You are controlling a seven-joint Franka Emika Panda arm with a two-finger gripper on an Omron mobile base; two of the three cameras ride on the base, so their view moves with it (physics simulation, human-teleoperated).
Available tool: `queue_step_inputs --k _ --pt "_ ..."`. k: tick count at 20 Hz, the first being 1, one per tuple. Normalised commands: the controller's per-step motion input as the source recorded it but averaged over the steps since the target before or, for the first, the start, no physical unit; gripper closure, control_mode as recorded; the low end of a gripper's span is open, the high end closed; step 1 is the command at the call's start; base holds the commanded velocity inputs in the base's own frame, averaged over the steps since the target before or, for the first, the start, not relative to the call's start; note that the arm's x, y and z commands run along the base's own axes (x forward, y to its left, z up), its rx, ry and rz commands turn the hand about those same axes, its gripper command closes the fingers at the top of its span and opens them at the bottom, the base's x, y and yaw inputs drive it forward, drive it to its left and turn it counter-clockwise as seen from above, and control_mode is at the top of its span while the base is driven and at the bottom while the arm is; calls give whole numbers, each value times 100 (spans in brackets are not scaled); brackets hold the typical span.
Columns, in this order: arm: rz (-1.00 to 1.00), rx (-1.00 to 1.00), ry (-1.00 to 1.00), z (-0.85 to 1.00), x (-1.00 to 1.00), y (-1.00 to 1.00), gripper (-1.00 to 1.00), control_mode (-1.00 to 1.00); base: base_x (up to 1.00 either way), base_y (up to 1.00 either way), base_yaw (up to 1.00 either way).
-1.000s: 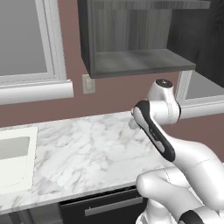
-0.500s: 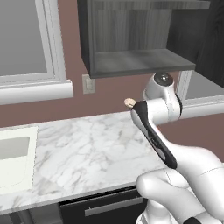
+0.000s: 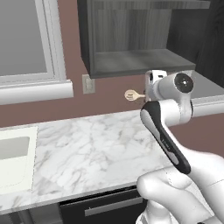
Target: Organize the utensils by type. Pick up the wooden spoons from the counter and place them in the open cabinet. Then pick up the metallic utensils from the counter and place them in the open drawer.
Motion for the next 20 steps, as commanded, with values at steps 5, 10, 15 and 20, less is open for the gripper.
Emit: queue_step_inputs --k 5,10,15,20 --pt "18 -16 0 54 35 -5 100 -100 0 0 0" --pt "5 -4 0 58 52 -1 100 -100 0 0 0" --pt "0 0 0 57 55 0 100 -100 0 0 0" --pt "0 -2 -5 52 45 0 100 -100 0 0 0"
